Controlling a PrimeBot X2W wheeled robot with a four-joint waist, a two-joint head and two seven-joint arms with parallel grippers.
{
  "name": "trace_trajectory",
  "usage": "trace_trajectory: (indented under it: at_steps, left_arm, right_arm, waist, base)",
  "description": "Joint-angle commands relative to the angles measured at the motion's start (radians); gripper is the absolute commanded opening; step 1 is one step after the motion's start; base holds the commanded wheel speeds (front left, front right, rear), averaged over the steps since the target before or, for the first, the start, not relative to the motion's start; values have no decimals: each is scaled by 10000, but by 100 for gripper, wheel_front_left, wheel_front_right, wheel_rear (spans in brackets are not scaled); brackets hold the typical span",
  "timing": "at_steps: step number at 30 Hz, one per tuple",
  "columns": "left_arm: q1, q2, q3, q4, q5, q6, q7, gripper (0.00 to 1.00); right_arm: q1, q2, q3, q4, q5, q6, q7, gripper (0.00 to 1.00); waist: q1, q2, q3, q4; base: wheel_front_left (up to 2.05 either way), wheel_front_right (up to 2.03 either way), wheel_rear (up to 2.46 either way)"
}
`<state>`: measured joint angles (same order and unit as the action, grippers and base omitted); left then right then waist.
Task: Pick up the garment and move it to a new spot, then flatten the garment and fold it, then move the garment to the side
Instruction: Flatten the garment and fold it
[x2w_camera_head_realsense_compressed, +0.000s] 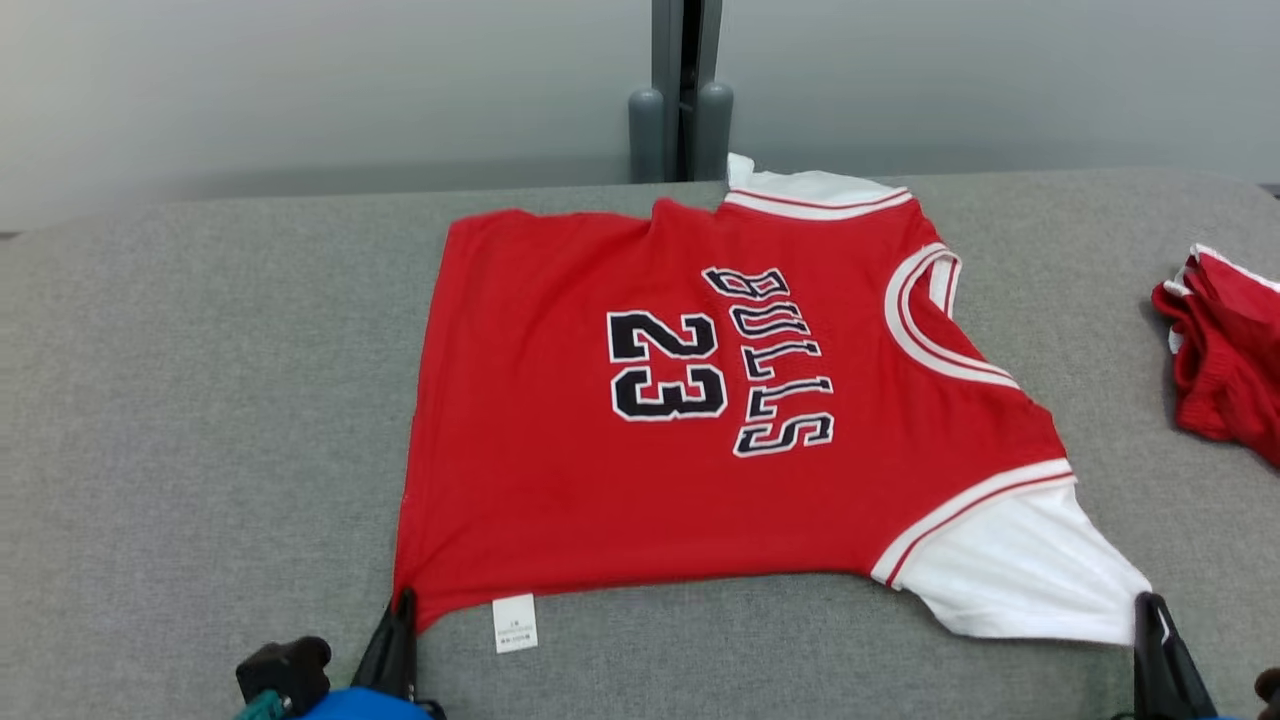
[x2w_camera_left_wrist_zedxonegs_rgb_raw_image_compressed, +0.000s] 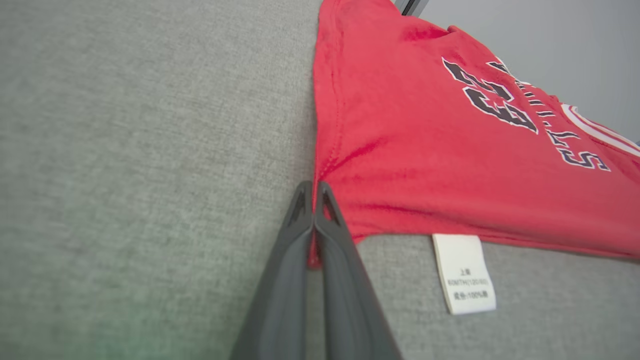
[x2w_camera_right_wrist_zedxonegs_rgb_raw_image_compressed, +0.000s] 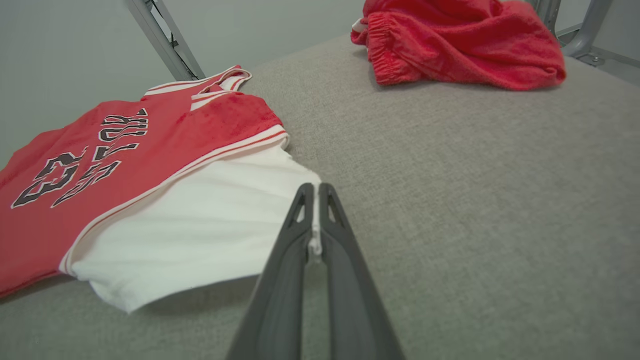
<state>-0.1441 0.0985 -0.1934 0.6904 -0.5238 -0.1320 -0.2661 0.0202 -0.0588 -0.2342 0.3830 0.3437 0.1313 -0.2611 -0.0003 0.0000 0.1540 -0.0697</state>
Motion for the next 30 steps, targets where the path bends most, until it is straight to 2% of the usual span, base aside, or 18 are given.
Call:
trace_trajectory:
  at_steps: [1, 7, 10, 13, 22, 30]
  left_arm:
    - [512, -18, 106, -31, 209, 24, 34, 0]
    - [1535, -257, 321, -609, 639, 26, 30, 0]
    - [1777, -349, 418, -1176, 739, 26, 18, 0]
    - [1810, -416, 120, -1694, 848, 26, 18, 0]
    - [537, -459, -220, -3004, 568, 23, 17, 0]
    - [-1109, -463, -114, -2876, 553, 24, 17, 0]
  right_arm:
    - [456, -4, -9, 41, -100, -10, -48, 0]
    - [1538, 37, 80, -2, 36, -10, -49, 0]
    - [1708, 49, 88, -272, 204, -10, -49, 0]
    - [1598, 63, 179, -684, 351, -9, -47, 0]
    - [76, 69, 334, -1594, 469, -6, -46, 0]
    - [-2321, -335, 352, -1040, 151, -6, -46, 0]
  waist:
    - [3, 0, -242, 25]
    - [3, 0, -734, 292]
    - [3, 0, -800, 350]
    - [3, 0, -787, 392]
    - [3, 0, -265, 516]
    - [3, 0, 748, 613]
  base:
    - [0, 0, 0]
    - [0, 0, 0]
    - [0, 0, 0]
    - [0, 0, 0]
    - [0, 0, 0]
    - [0, 0, 0]
